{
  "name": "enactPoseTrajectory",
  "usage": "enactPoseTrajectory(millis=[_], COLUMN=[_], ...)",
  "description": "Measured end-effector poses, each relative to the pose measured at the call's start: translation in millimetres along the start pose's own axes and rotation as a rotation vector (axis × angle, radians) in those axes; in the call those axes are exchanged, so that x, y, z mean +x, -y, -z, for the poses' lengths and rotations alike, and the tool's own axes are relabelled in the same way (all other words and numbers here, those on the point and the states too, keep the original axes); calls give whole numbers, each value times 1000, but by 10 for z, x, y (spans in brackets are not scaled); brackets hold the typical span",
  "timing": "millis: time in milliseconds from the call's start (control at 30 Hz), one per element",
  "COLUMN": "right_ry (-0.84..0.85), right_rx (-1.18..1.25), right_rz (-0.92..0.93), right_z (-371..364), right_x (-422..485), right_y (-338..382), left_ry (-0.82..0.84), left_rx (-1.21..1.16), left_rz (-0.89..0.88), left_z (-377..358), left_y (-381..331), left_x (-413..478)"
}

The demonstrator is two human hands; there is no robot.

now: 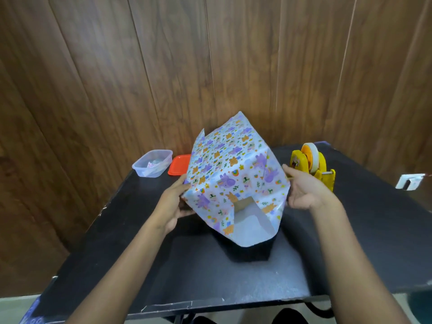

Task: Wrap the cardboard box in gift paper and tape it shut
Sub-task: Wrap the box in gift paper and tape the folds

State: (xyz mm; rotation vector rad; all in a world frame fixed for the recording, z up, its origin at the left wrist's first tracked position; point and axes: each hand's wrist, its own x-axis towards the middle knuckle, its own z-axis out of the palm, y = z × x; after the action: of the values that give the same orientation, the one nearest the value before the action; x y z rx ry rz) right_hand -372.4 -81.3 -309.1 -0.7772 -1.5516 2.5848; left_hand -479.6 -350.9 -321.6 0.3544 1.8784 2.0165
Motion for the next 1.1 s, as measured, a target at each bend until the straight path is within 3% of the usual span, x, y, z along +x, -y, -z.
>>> enactPoseTrajectory(millis=[133, 267, 467, 600, 667, 767, 833, 967, 1100], right_ry=[144, 153, 105, 105, 85, -248, -385, -347, -376], right_rx=[24, -311, -773, -1174, -1087, -1105, -1119, -745, -571], right_rz=[291, 480, 340, 252, 306, 448, 427, 328, 263], right_z=[-249, -623, -781, -723, -687, -504, -370, -236, -111], right_x=[-568, -774, -485, -425, -396, -192, -94, -158, -227], right_y=[429, 661, 355, 133, 89, 143, 179, 210, 193], left_ry=[77, 145, -107, -368, -393, -263, -168, -65, 11], left_rx=[-50, -174, -760, -814, -717, -539, -503, -460, -448], left_rz=[29, 110, 268, 285, 195, 74, 42, 66, 76], left_z=[-360, -884, -749, -479, -458, -518, -533, -502, -451], left_y=[144, 310, 398, 563, 567, 413, 277, 158, 80], left_x=[-132, -187, -60, -82, -92, -90, -70, -1, 109])
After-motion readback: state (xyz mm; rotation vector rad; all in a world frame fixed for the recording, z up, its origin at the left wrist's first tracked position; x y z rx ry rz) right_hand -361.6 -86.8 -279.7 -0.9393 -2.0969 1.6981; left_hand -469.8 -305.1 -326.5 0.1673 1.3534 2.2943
